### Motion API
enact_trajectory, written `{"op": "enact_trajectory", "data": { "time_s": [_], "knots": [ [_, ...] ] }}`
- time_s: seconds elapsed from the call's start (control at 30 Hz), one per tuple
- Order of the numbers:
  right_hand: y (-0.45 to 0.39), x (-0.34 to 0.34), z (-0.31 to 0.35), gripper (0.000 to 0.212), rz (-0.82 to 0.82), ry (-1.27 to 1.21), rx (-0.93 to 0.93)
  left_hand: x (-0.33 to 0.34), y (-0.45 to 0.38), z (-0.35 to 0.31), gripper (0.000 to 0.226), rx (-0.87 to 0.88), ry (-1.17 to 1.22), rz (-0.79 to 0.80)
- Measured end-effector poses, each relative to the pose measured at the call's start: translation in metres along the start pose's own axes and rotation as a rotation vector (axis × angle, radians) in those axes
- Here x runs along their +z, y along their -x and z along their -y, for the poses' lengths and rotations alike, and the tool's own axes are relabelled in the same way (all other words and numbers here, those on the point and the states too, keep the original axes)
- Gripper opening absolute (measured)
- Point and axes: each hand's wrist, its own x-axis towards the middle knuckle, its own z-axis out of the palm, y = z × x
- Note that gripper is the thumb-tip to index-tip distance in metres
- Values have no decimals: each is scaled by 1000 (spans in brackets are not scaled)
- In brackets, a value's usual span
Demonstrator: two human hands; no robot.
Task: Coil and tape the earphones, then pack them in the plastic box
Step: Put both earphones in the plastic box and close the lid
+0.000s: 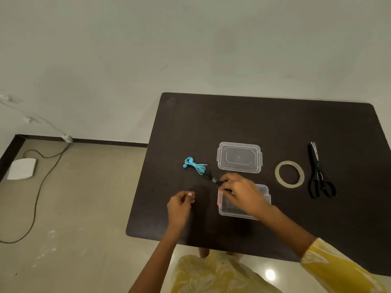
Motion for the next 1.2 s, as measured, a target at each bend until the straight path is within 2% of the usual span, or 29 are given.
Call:
{"op": "enact_trajectory", "data": {
  "time_s": [0.17,0.33,0.4,0.53,0.6,0.77,0.93,1.07,1.2],
  "knots": [
    [49,-3,-38,20,104,67,51,4,0,1,20,-15,12,17],
    [62,4,-48,25,270,114,43,8,0,2,20,-21,18,25],
    [54,0,-44,25,245,107,69,9,0,1,20,-15,17,30],
    [9,0,-20,24,20,-7,105,10,-2,-1,21,-3,25,34],
    [-25,8,-6,25,-23,-46,118,12,-4,-3,20,0,25,35],
    [-93,35,10,28,113,25,132,14,-9,-10,20,29,5,41],
    [-111,54,9,35,282,189,99,13,-13,-12,18,39,23,41],
    [-110,53,6,40,214,197,115,14,-15,-11,19,26,29,52],
    [-85,31,-8,37,103,39,102,17,-13,-10,19,28,33,70]
  ]
}}
